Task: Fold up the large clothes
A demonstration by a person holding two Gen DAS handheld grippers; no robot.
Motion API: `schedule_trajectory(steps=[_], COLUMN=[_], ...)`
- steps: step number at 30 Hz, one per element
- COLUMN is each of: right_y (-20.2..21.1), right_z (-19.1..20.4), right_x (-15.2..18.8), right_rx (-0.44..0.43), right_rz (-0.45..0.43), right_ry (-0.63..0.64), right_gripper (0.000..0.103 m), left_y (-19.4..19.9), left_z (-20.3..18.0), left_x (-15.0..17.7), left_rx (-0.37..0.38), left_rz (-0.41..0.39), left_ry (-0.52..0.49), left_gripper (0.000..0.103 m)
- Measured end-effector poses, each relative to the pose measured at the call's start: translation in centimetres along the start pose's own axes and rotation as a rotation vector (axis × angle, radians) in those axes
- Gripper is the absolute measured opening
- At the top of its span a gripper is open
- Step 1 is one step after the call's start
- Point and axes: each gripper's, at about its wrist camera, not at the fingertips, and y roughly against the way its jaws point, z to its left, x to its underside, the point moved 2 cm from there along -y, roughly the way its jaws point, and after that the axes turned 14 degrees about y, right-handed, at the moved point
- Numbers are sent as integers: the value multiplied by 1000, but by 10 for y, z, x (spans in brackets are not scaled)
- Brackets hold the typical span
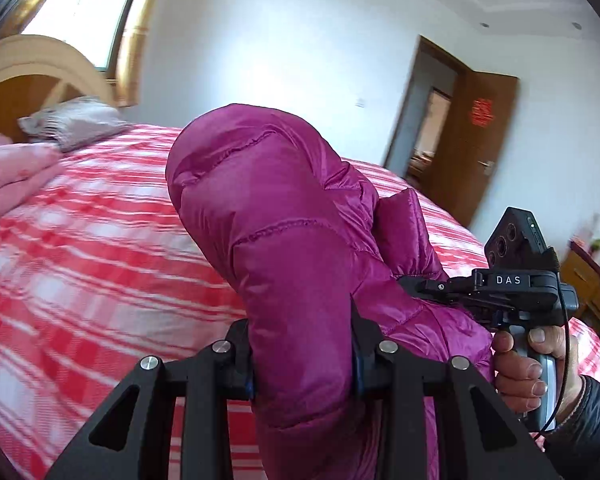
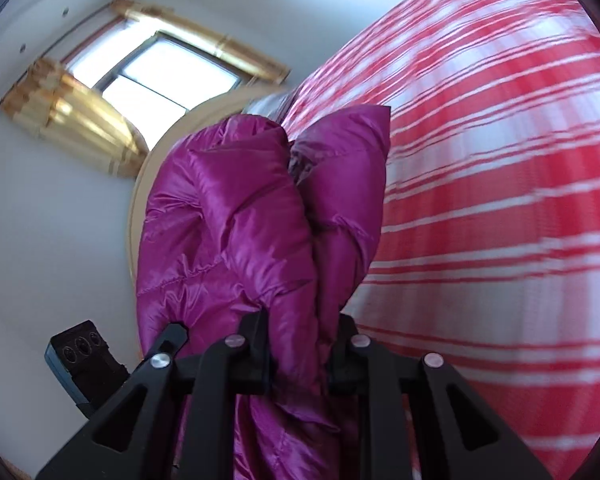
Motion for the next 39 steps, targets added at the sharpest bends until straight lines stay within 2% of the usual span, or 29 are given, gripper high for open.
schedule_trajectory(steps=[6, 11, 13, 14, 15, 24, 35, 39], right_y=[-71, -109, -119, -123, -125, -128, -134, -134], right_z=[17, 14, 7, 3, 1, 1, -4, 0], right_x=[-6, -1, 3, 8, 7, 14, 22, 23], right_rx=[-38, -30, -28, -26, -29, 2, 12, 47], right_rz=[88, 156, 179, 183, 183, 190, 186, 191], right_ry=[24, 18, 1, -8, -19, -37, -54, -27], right_gripper=[22, 22, 22, 22, 22, 25, 27, 28], left_y=[3, -2, -5, -7, -9, -14, -21, -20], left_z=[59, 100, 105, 109, 111, 123, 133, 130], left_x=[0, 14, 23, 26, 29, 40, 46, 48], left_rx=[-106, -148, -175, -184, -196, -215, -211, -222], left_rz=[-12, 29, 45, 47, 48, 64, 73, 70], left_ry=[44, 90, 113, 120, 125, 167, 217, 217], left_gripper=[35, 36, 42, 49, 54, 72, 81, 83])
